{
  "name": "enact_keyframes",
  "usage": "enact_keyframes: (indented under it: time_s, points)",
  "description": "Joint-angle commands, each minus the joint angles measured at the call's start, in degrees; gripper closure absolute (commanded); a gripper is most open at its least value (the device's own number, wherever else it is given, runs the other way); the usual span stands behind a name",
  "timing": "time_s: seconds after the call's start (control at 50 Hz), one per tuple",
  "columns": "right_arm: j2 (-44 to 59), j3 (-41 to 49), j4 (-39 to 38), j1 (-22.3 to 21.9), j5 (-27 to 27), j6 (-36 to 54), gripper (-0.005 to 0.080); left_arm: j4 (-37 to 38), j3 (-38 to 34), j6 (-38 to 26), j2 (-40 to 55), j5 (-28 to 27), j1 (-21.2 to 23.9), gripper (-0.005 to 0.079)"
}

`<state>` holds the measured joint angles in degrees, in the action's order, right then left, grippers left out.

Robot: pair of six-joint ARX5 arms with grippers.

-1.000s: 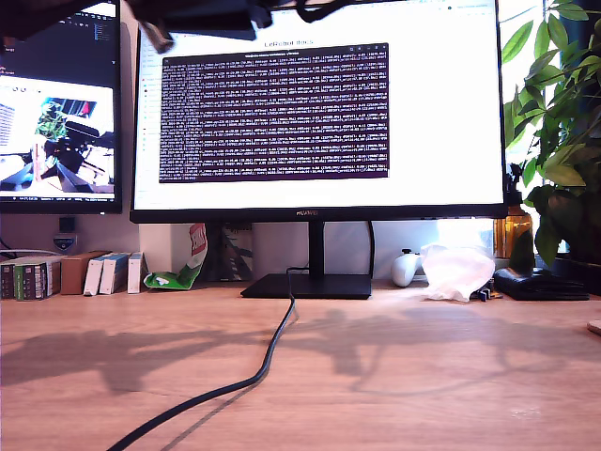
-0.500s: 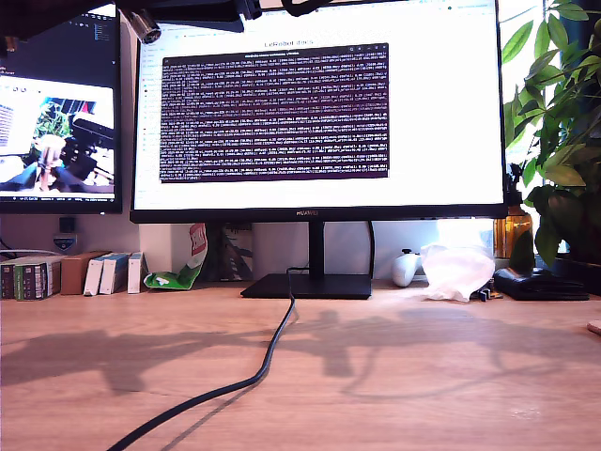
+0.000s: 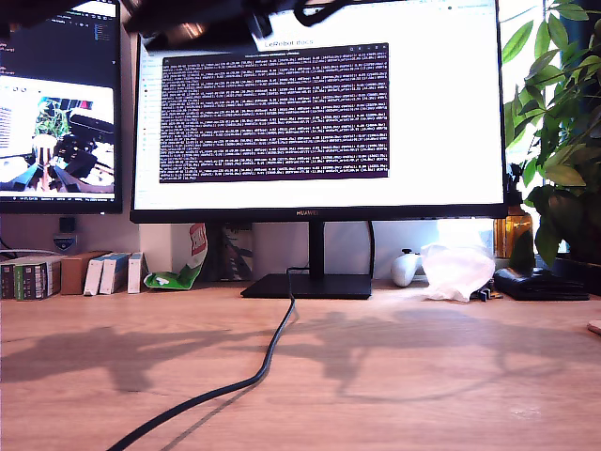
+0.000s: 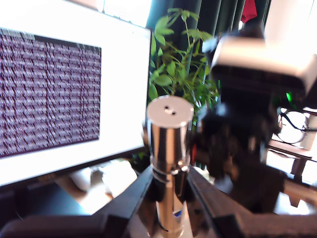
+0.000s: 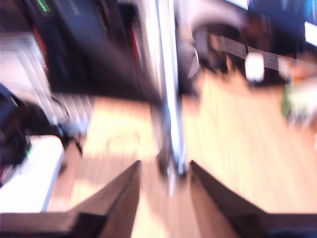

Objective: Pick the metallic laser pointer with your right arm, pass it to your left arm, then place it down to the left side of the table

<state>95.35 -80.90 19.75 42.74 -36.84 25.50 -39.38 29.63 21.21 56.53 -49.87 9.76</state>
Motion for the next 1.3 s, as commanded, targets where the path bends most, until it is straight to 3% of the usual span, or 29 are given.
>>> enact_keyframes:
  time_s: [0.0, 0.1, 0.16, 0.3, 0.44, 0.8, 1.04, 1.28]
  points:
    - [-0.1, -0.2, 1.3, -0.4, 0.5, 0.1, 0.0448, 1.6, 1.1, -2.0, 0.5, -0.1, 0.1, 0.0765]
    - [-0.1, -0.2, 5.4, -2.0, 2.3, 0.1, 0.0452, 7.1, 1.6, -6.2, 0.5, -0.4, 0.1, 0.0765]
    - [-0.1, -0.2, 8.8, -3.3, 2.9, 0.3, 0.0499, 11.1, 1.6, -9.0, 0.5, -0.3, 0.1, 0.0765]
    - [-0.2, -0.2, 15.3, -6.8, 2.8, 3.9, 0.0777, 21.3, 1.6, -18.5, 0.5, 1.2, 0.1, 0.0765]
    - [-2.1, -0.2, 15.8, -9.3, 2.5, 4.7, 0.0765, 30.8, 1.6, -29.4, 0.5, 5.8, 0.1, 0.0766]
    - [-13.4, -0.2, 10.2, -10.3, 2.5, 4.3, 0.0765, 53.3, 1.8, -50.9, 0.6, 27.2, 0.1, 0.0766]
    - [-17.0, -0.2, 11.1, -10.1, 1.2, 4.3, 0.0765, 65.9, 8.3, -59.2, 7.2, 36.5, 0.1, 0.0766]
    - [-17.7, -0.2, 11.9, -10.0, -0.9, 4.3, 0.0765, 76.6, 20.1, -63.6, 17.0, 41.5, 0.2, 0.0766]
